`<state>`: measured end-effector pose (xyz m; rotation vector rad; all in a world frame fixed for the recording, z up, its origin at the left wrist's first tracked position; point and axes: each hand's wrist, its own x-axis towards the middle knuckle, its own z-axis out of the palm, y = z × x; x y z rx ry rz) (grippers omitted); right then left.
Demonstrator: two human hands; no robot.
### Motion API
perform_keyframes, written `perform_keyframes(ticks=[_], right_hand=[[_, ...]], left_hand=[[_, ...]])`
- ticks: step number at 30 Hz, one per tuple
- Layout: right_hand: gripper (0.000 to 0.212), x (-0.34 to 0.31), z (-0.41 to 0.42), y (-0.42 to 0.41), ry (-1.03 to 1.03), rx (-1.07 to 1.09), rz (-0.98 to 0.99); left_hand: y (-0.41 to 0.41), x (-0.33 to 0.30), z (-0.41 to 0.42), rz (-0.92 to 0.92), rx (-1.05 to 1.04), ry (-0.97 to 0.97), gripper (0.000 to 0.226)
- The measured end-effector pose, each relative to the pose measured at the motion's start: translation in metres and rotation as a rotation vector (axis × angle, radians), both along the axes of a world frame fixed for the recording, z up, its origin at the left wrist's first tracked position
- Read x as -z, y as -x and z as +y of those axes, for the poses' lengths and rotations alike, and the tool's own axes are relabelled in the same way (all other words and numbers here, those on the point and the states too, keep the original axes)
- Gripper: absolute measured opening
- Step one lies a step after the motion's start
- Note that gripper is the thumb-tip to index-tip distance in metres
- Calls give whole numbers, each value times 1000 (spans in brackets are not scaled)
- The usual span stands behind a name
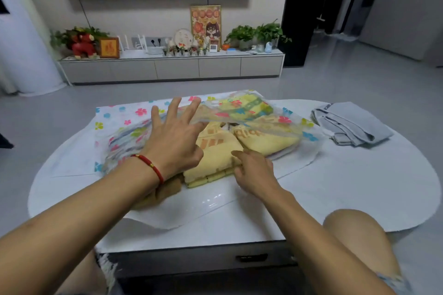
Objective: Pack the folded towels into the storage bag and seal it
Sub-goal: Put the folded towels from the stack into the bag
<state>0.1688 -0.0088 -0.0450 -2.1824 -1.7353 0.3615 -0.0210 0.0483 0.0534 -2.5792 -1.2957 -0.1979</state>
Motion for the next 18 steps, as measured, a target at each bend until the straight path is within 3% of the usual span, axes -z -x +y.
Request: perform_keyframes(ticks=[5, 8, 14, 18], right_hand=[[24, -37, -27, -89, -17, 120, 284], [14, -44, -41, -152, -80, 243, 338], [19, -17, -26, -265, -298, 540, 170], [29, 2, 13, -330, -250, 550, 46]], left_hand=[[-52, 5, 10, 80, 81, -36, 62], [-83, 7, 18, 133, 121, -35, 62], [-125, 11, 34, 154, 176, 14, 61], [-138, 5, 46, 81, 199, 33, 65]])
